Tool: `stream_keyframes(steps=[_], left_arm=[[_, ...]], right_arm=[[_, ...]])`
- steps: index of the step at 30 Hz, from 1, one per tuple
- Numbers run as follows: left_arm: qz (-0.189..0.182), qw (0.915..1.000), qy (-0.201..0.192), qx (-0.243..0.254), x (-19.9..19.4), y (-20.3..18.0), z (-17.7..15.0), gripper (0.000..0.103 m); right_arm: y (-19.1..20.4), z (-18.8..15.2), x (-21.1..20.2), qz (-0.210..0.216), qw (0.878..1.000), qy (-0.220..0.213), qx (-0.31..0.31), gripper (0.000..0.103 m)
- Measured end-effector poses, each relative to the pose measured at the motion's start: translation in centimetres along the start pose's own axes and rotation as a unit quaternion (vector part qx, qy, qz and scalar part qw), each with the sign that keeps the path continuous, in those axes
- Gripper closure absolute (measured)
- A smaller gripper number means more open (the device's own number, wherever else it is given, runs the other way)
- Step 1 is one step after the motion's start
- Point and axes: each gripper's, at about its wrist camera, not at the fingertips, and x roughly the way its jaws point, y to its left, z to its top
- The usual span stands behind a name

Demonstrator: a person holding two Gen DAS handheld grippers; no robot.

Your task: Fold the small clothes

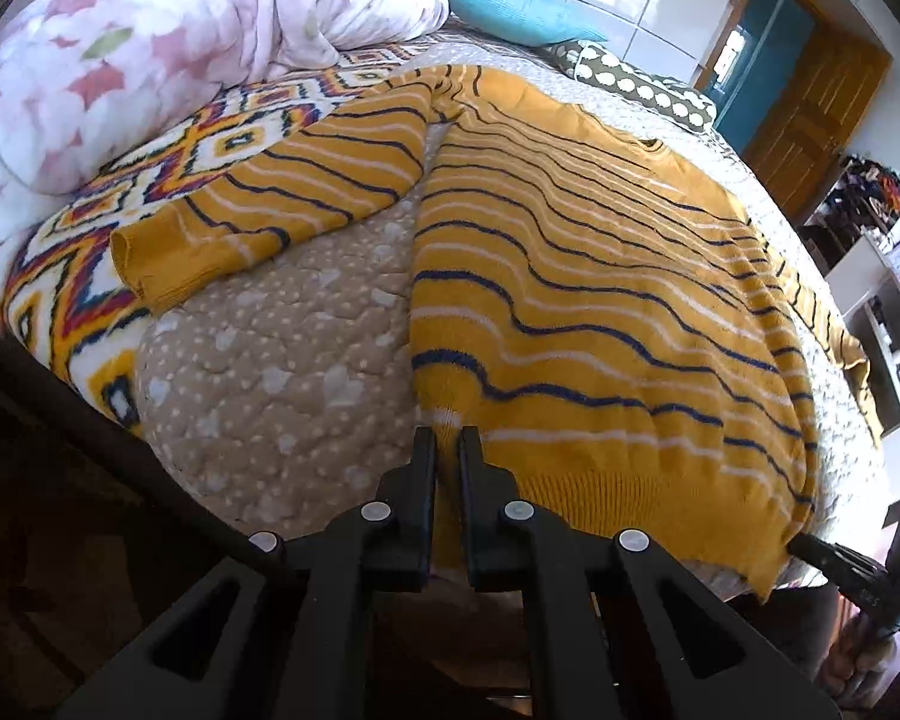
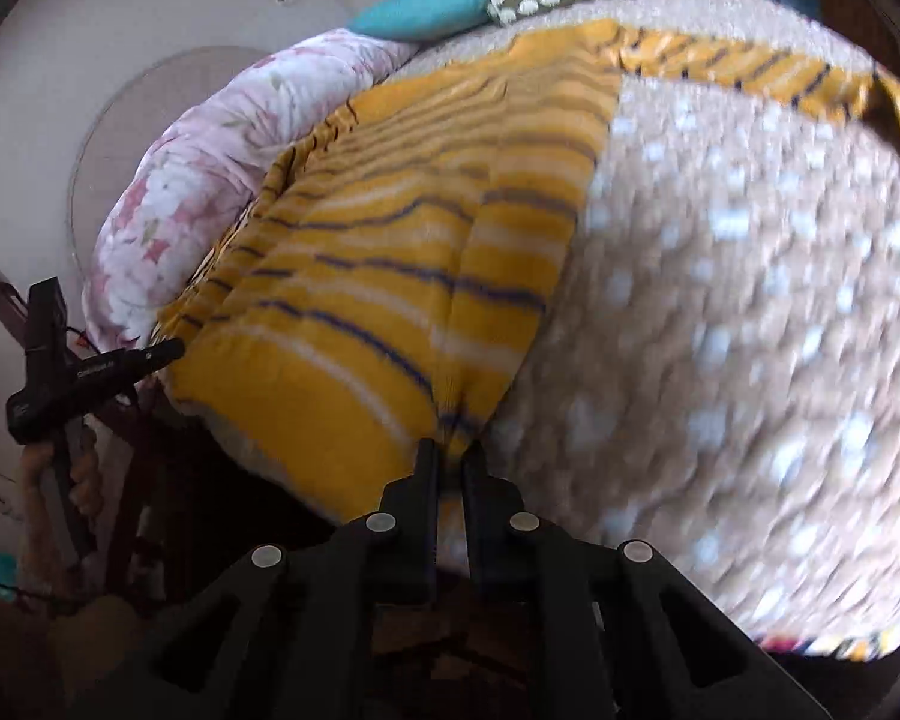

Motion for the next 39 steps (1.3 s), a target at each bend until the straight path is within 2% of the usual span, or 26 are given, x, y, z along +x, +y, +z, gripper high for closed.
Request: stream_keyframes(steps=[2,3,4,6,7,9,11,13,14,15,19,21,22,24,25,28,31,34,36,39], left_arm=[[-0.006,0.9999,-0.009,0.006,-0.8,-0.2,0.0,0.092],[-0.004,0.9998,-0.015,0.008,-1.1,-0.3,0.0,0.084],[0.000,0.9996,-0.025,0.013,-1.5,-0.6,0.2,0.080],[0.010,0.9987,-0.043,0.024,-2.5,-1.1,0.2,0.064],[0.014,0.9982,-0.051,0.029,-2.9,-1.5,0.3,0.061],[0.020,0.9970,-0.065,0.036,-3.5,-2.0,0.5,0.051],[0.012,0.9967,-0.072,0.036,-3.7,-2.6,0.8,0.045],[0.002,0.9967,-0.073,0.035,-3.8,-3.1,1.1,0.044],[-0.003,0.9966,-0.074,0.037,-3.7,-3.4,1.3,0.044],[-0.008,0.9964,-0.074,0.040,-3.7,-3.9,1.4,0.044],[-0.015,0.9953,-0.074,0.060,-3.4,-5.6,1.6,0.043],[-0.015,0.9944,-0.073,0.075,-3.3,-6.4,1.6,0.042],[-0.013,0.9939,-0.074,0.081,-3.3,-6.6,1.5,0.042],[-0.009,0.9930,-0.074,0.092,-3.1,-6.9,1.5,0.040],[-0.007,0.9928,-0.074,0.095,-3.0,-6.9,1.6,0.039],[-0.002,0.9928,-0.070,0.097,-2.5,-6.6,1.9,0.039],[-0.002,0.9935,-0.070,0.090,-1.9,-5.9,2.8,0.039],[-0.011,0.9951,-0.068,0.070,-1.0,-5.5,4.4,0.038],[-0.027,0.9956,-0.071,0.054,-0.1,-5.5,5.5,0.034],[-0.047,0.9948,-0.084,0.032,1.8,-5.9,7.0,0.029]], right_arm=[[-0.5,-0.2,-0.4,0.002,1.000,-0.006,0.006,0.095],[-1.1,-0.1,-1.0,0.003,1.000,-0.016,0.016,0.095],[-2.3,0.2,-2.1,-0.011,0.999,-0.037,0.035,0.095],[-4.8,0.9,-4.0,-0.034,0.994,-0.074,0.072,0.094],[-6.6,1.3,-5.1,-0.047,0.989,-0.097,0.102,0.093],[-10.7,1.8,-7.4,-0.079,0.971,-0.149,0.169,0.078],[-14.4,2.2,-9.4,-0.097,0.950,-0.198,0.222,0.073],[-17.1,2.9,-10.7,-0.109,0.930,-0.234,0.262,0.064],[-17.9,3.4,-11.0,-0.110,0.923,-0.246,0.274,0.055],[-18.9,3.8,-11.3,-0.109,0.916,-0.258,0.288,0.052],[-22.5,5.7,-11.3,-0.107,0.884,-0.288,0.352,0.052],[-23.5,6.3,-11.3,-0.106,0.875,-0.297,0.367,0.053],[-24.1,6.6,-11.5,-0.107,0.872,-0.298,0.373,0.056],[-25.1,7.1,-12.1,-0.110,0.870,-0.296,0.379,0.094],[-25.5,7.4,-12.4,-0.112,0.871,-0.293,0.378,0.097],[-26.0,8.3,-14.8,-0.173,0.868,-0.295,0.360,0.097],[-27.0,9.1,-17.7,-0.240,0.853,-0.304,0.350,0.098],[-27.6,10.6,-19.0,-0.263,0.846,-0.299,0.353,0.098],[-26.4,12.3,-19.1,-0.273,0.853,-0.294,0.335,0.098],[-22.8,15.7,-17.6,-0.276,0.875,-0.282,0.279,0.098]])
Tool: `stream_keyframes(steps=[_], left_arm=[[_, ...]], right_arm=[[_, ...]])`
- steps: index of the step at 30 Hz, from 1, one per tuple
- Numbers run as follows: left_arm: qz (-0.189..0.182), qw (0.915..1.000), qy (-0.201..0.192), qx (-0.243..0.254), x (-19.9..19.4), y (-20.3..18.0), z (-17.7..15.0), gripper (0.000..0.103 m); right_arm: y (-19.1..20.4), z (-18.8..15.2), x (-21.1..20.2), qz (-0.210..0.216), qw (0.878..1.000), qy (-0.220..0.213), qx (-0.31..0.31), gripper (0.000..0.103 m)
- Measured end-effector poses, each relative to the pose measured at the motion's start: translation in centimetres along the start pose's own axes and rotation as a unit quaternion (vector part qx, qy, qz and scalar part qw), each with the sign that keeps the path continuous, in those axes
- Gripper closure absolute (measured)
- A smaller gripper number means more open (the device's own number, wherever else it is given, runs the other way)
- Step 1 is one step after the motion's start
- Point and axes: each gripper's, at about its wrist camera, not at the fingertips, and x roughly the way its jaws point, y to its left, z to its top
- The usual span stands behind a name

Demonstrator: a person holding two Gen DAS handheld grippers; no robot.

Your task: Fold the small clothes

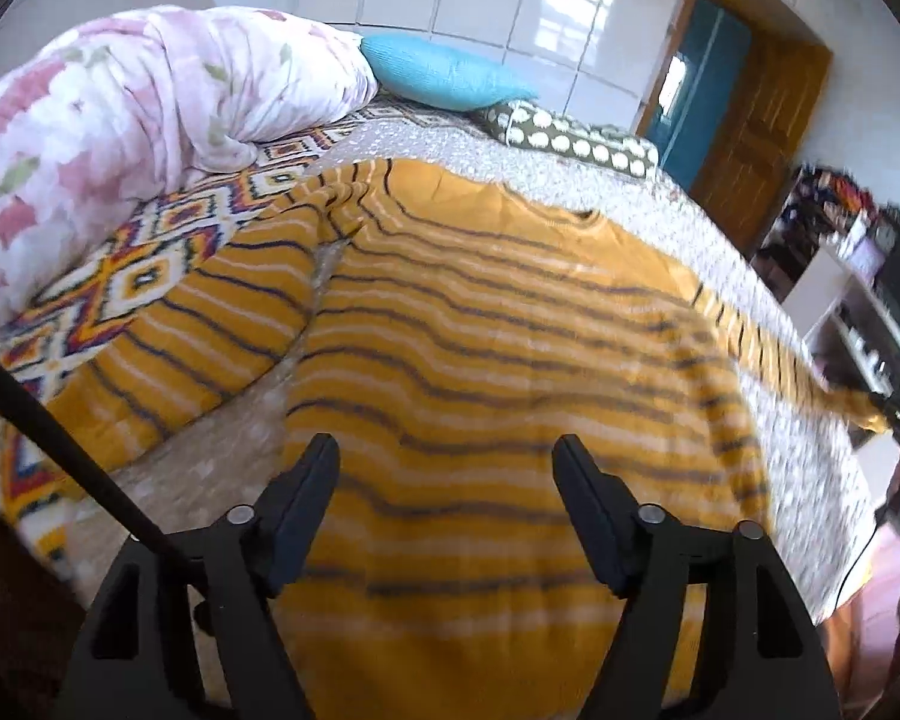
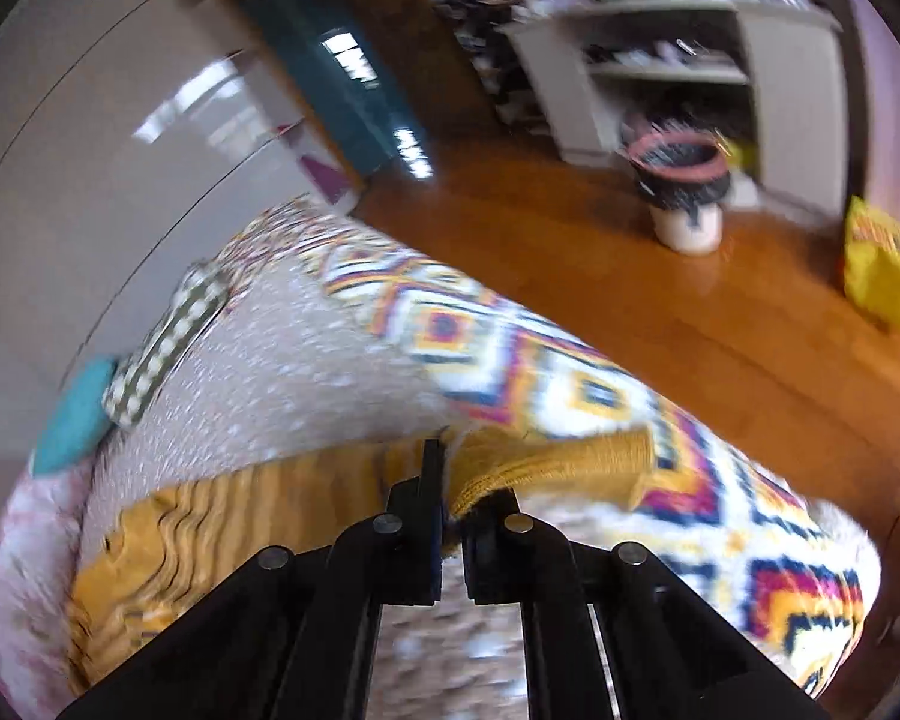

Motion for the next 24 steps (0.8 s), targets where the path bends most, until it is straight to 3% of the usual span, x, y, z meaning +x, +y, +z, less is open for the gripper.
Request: stream_keyframes(steps=[4,8,12,16,20,24], left_arm=[[0.008,0.9998,0.000,-0.021,4.0,0.0,1.1,0.027],[0.017,0.9993,-0.006,-0.033,6.0,0.6,0.2,0.026],[0.027,0.9988,-0.041,0.006,6.5,0.8,-2.7,0.024],[0.033,0.9959,-0.071,0.046,6.0,-0.3,-3.5,0.021],[0.004,0.9973,-0.066,0.032,5.7,0.5,-3.2,0.020],[-0.028,0.9978,-0.060,-0.007,5.3,2.1,-2.7,0.020]], right_arm=[[8.3,-1.4,0.6,0.038,0.996,0.021,-0.078,0.098],[18.8,-4.4,2.0,0.079,0.982,0.042,-0.169,0.098],[28.8,-8.8,3.7,0.130,0.959,0.075,-0.241,0.098],[38.3,-14.1,6.2,0.167,0.932,0.108,-0.303,0.098],[45.7,-20.7,8.3,0.196,0.899,0.150,-0.362,0.098],[50.1,-26.2,9.9,0.207,0.866,0.183,-0.416,0.098]])
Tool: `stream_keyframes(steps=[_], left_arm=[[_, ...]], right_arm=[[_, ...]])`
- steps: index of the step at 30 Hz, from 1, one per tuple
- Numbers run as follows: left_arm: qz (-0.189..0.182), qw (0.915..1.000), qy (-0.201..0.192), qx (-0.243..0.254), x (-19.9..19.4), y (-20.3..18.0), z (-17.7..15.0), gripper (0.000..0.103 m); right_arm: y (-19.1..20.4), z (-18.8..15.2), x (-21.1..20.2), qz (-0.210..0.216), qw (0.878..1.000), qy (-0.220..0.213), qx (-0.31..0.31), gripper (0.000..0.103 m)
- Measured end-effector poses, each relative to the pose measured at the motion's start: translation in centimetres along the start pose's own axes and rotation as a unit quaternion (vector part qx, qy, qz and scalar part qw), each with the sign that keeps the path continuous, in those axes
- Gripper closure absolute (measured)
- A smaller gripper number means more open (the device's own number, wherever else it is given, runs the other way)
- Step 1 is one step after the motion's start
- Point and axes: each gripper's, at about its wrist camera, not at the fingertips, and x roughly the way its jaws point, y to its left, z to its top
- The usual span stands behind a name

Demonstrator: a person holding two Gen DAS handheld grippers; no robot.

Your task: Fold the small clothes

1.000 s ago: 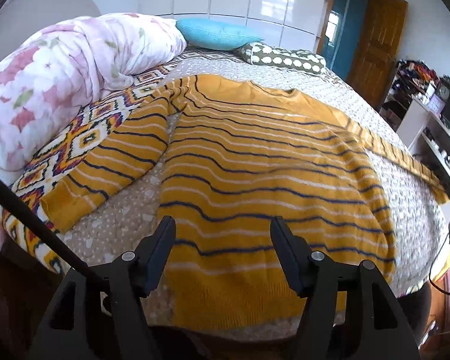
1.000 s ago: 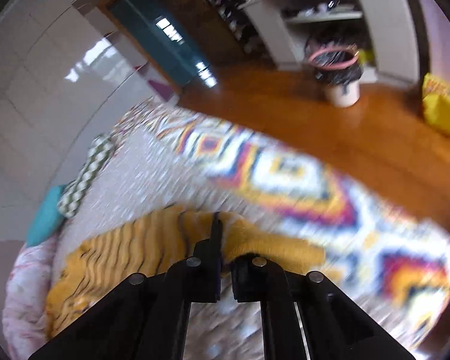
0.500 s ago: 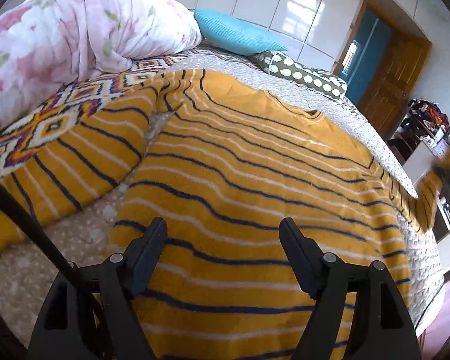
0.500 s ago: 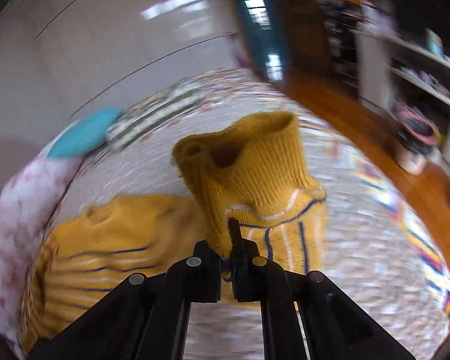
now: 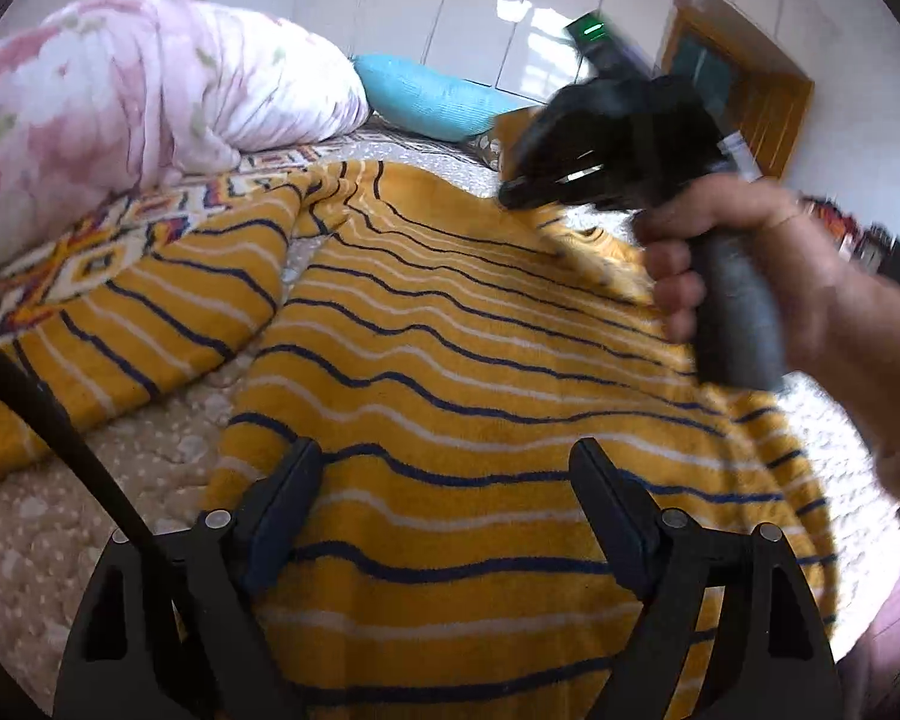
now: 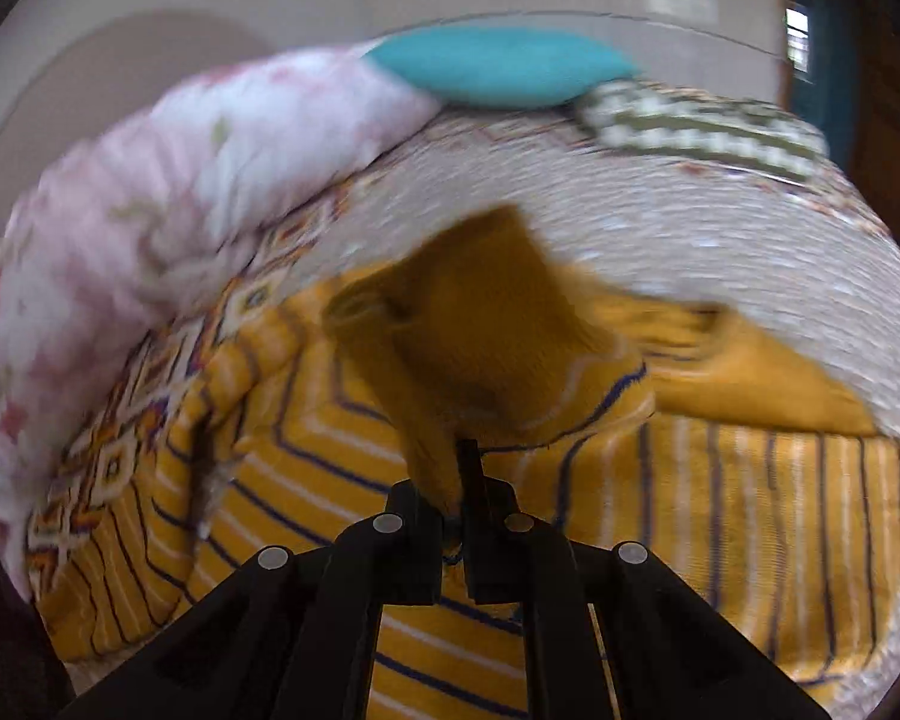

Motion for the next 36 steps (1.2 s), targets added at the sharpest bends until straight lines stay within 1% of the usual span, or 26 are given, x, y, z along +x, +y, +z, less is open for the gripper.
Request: stream_keyframes(steps=[2,3,5,6,8,10,11,14,17,18,20,21,23,24,25,26,27,28,29,31,33,36], left_arm=[[-0.010,0.9998,-0.001,-0.015,-0.3,0.6,0.1,0.020],[-0.015,0.9996,-0.001,-0.024,-0.5,1.0,0.2,0.020],[-0.022,0.9989,-0.003,-0.042,-0.9,1.6,0.4,0.020],[-0.027,0.9982,-0.005,-0.053,-1.2,2.0,0.5,0.020],[-0.035,0.9968,-0.009,-0.071,-1.9,2.6,0.6,0.020],[-0.037,0.9954,-0.019,-0.087,-2.9,3.1,0.7,0.020],[-0.034,0.9947,-0.026,-0.093,-3.3,3.4,0.8,0.020],[-0.016,0.9918,-0.036,-0.121,-5.1,4.8,1.3,0.020],[0.016,0.9843,-0.042,-0.171,-7.9,7.5,1.7,0.020],[0.023,0.9821,-0.050,-0.180,-8.8,8.3,1.8,0.020],[0.055,0.9771,-0.079,-0.190,-11.4,10.2,1.8,0.020],[0.080,0.9748,-0.090,-0.188,-12.7,11.0,1.8,0.020],[0.130,0.9679,-0.105,-0.188,-14.8,12.8,1.6,0.020],[0.152,0.9626,-0.108,-0.196,-15.9,14.1,1.4,0.020],[0.162,0.9589,-0.110,-0.206,-16.5,15.1,1.2,0.020],[0.169,0.9549,-0.112,-0.216,-17.1,15.9,1.0,0.020],[0.179,0.9488,-0.118,-0.231,-17.8,17.0,0.7,0.020],[0.187,0.9448,-0.121,-0.240,-18.1,17.7,0.5,0.020],[0.192,0.9418,-0.123,-0.247,-18.2,18.2,0.4,0.020],[0.200,0.9371,-0.128,-0.256,-18.6,19.2,0.1,0.020],[0.203,0.9356,-0.126,-0.260,-18.5,19.8,0.0,0.020],[0.205,0.9372,-0.123,-0.254,-18.4,19.6,0.0,0.020]], right_arm=[[1.6,-0.2,2.4,0.013,0.999,0.032,-0.021,0.097],[2.4,-0.3,3.2,0.017,0.998,0.044,-0.031,0.095],[3.6,-0.6,4.0,0.018,0.997,0.054,-0.048,0.093],[4.2,-0.8,4.3,0.006,0.996,0.071,-0.050,0.088],[5.1,-1.1,4.3,0.020,0.995,0.078,-0.058,0.080],[6.0,-1.3,4.1,0.032,0.994,0.081,-0.066,0.076],[6.6,-1.5,3.9,0.041,0.993,0.082,-0.070,0.072],[8.5,-1.7,3.1,0.086,0.990,0.087,-0.068,0.072],[11.4,-2.9,1.4,0.124,0.984,0.086,-0.092,0.072],[12.6,-3.5,0.9,0.139,0.981,0.085,-0.106,0.071],[15.4,-5.3,-0.6,0.170,0.971,0.085,-0.146,0.069],[16.5,-6.1,-1.1,0.183,0.966,0.087,-0.163,0.067],[19.2,-8.3,-2.5,0.207,0.950,0.088,-0.215,0.062],[20.3,-9.3,-3.0,0.211,0.944,0.087,-0.239,0.060],[21.6,-10.5,-3.4,0.211,0.935,0.085,-0.270,0.059],[22.5,-11.4,-3.7,0.208,0.930,0.083,-0.293,0.058],[23.5,-12.3,-3.8,0.199,0.923,0.078,-0.320,0.058],[24.0,-13.1,-3.9,0.194,0.917,0.075,-0.341,0.058],[24.8,-13.8,-3.9,0.191,0.909,0.074,-0.362,0.058],[25.8,-14.9,-3.8,0.178,0.902,0.067,-0.389,0.058],[27.3,-15.7,-3.4,0.166,0.895,0.055,-0.410,0.058],[29.1,-16.2,-2.3,0.143,0.892,0.041,-0.428,0.059]])
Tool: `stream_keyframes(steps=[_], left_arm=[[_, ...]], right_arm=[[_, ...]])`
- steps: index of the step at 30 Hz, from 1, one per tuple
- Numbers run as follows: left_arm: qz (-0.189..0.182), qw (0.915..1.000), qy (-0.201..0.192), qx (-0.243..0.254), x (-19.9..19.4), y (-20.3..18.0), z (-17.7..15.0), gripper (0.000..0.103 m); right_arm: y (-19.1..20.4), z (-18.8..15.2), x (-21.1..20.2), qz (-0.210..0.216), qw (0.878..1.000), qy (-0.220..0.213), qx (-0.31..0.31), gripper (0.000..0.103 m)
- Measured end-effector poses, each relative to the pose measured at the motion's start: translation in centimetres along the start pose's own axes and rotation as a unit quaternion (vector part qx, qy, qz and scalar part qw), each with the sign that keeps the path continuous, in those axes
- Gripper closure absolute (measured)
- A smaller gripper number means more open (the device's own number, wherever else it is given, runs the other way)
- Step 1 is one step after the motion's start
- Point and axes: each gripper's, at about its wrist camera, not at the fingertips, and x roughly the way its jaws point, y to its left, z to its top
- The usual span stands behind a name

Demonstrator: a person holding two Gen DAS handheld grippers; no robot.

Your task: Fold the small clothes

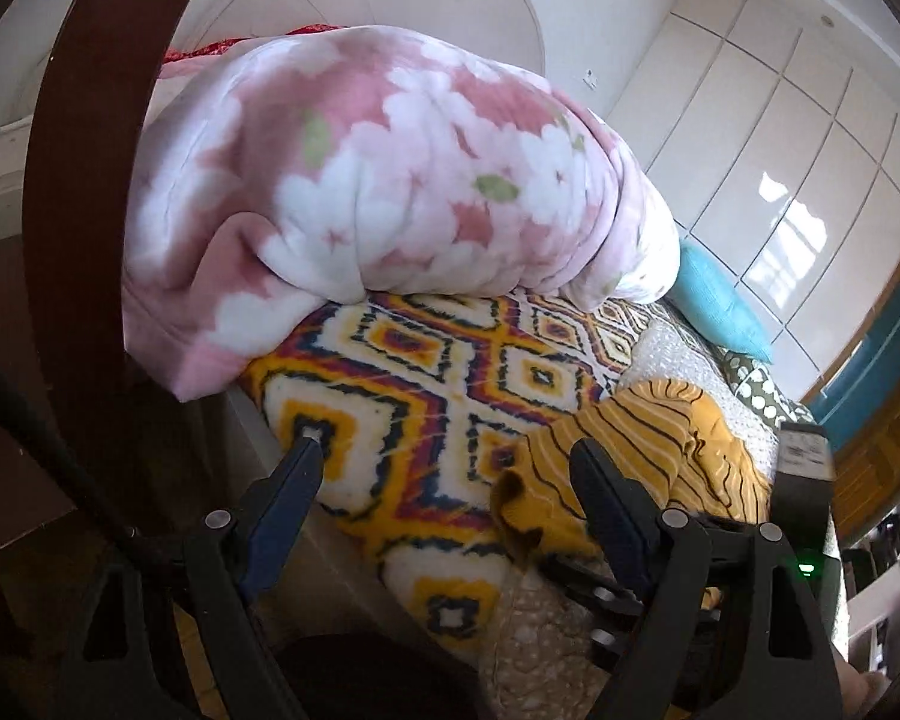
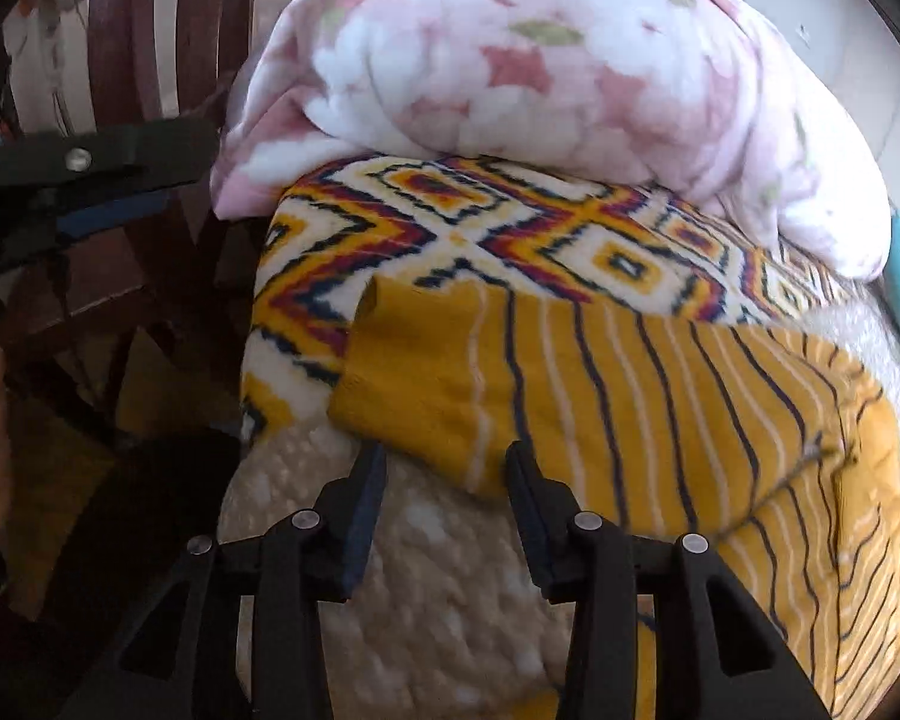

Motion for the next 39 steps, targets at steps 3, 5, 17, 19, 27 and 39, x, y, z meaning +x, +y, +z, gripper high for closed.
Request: stream_keyframes(steps=[3,5,17,19,27,39], left_arm=[[-0.003,1.0000,0.003,0.005,-0.3,-0.3,0.0,0.020],[-0.004,0.9999,0.006,0.008,-0.4,-0.7,-0.1,0.020],[-0.114,0.9899,0.048,0.069,2.5,-10.3,0.2,0.013],[-0.139,0.9832,0.081,0.086,4.8,-13.3,-0.2,0.013],[-0.137,0.9637,0.172,0.151,14.5,-20.3,-4.3,0.013],[-0.148,0.9632,0.181,0.132,16.2,-17.1,-5.5,0.013]], right_arm=[[-0.5,1.7,1.1,-0.011,0.999,0.010,0.028,0.095],[-2.9,3.0,-0.5,-0.014,0.997,-0.027,0.077,0.096],[-29.8,-14.8,-19.8,-0.161,0.823,-0.153,0.522,0.095],[-32.0,-20.2,-20.2,-0.184,0.794,-0.118,0.568,0.095],[-34.0,-35.2,-19.2,-0.200,0.713,-0.059,0.670,0.095],[-28.2,-29.4,-24.8,-0.229,0.756,-0.149,0.595,0.073]])
